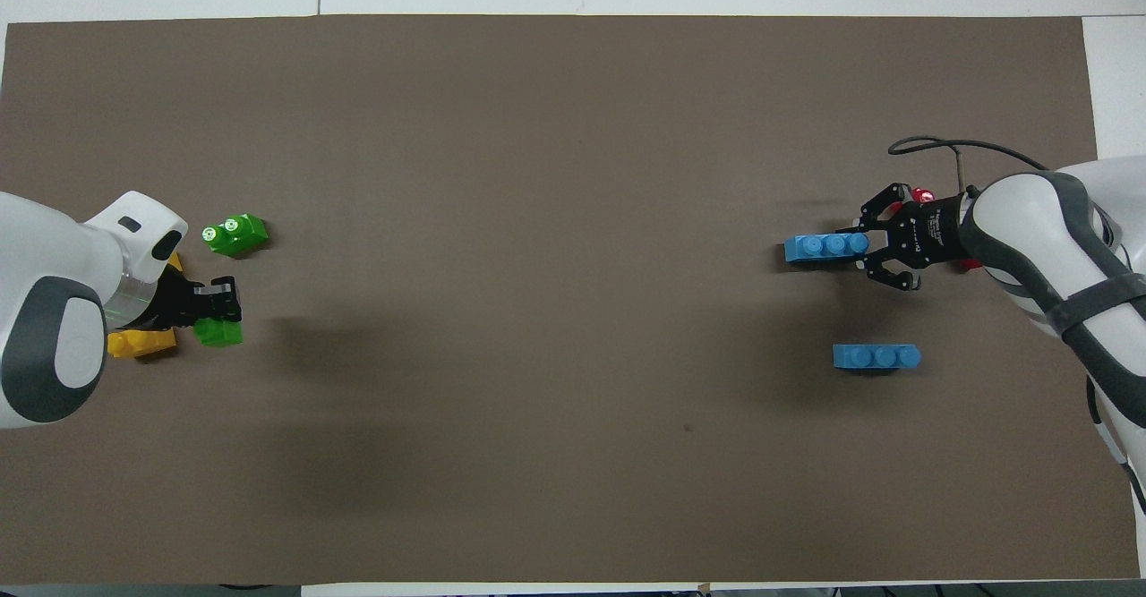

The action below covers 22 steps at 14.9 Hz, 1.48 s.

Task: Remove green block with left arm and hold with right
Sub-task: 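Carry the green brick toward the yellow bricks while the right gripper carries blue, then release the green brick with the left gripper while the right gripper releases blue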

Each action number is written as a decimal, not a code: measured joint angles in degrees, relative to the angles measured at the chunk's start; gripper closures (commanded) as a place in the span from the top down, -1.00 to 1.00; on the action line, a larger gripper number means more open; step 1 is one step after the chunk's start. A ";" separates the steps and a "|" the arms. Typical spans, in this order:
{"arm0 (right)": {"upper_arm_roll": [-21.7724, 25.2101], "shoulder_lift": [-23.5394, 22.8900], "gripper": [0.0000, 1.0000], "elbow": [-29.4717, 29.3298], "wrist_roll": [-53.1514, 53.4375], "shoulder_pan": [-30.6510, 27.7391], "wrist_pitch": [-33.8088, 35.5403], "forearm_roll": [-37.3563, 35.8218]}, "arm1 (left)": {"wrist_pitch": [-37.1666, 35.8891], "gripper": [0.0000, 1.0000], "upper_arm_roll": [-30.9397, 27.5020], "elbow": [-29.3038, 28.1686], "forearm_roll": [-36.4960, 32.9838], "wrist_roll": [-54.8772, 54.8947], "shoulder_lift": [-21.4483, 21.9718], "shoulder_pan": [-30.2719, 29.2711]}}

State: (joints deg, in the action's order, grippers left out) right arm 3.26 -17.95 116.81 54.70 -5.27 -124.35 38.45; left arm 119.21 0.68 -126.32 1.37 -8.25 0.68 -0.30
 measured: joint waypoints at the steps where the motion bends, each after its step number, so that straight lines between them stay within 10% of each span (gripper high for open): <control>1: 0.00 0.00 -1.00 0.38 -0.64 -0.71 0.00 -0.10 | 1.64 -1.00 0.13 -0.93 -0.03 0.22 -0.99 0.01; 9: -0.21 0.31 -1.00 1.25 -0.96 -1.01 -0.75 -0.17 | 7.79 -0.70 0.20 -4.89 -0.09 0.75 -2.28 0.02; 11: -0.23 0.36 -0.48 1.32 -0.96 -0.98 -0.90 -0.19 | 8.89 -0.45 0.20 -5.77 -0.09 0.76 -2.34 0.02; 14: -0.29 0.37 0.34 1.35 -0.96 -0.91 -1.36 -0.20 | 10.25 1.00 0.20 -7.02 -0.10 0.81 -2.36 0.02; 17: -0.46 0.51 0.98 1.34 -0.96 -0.75 -1.86 -0.20 | 10.62 1.00 0.20 -7.35 -0.10 0.87 -2.36 0.02; 22: -0.51 4.87 1.00 0.60 0.58 -0.52 1.54 -0.20 | 8.24 1.00 0.22 -4.87 -0.10 0.90 -1.93 0.02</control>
State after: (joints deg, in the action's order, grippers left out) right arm 2.75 -13.07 117.42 55.28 -5.79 -122.81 38.25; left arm 127.45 0.90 -131.19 1.27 -7.35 -1.24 -0.28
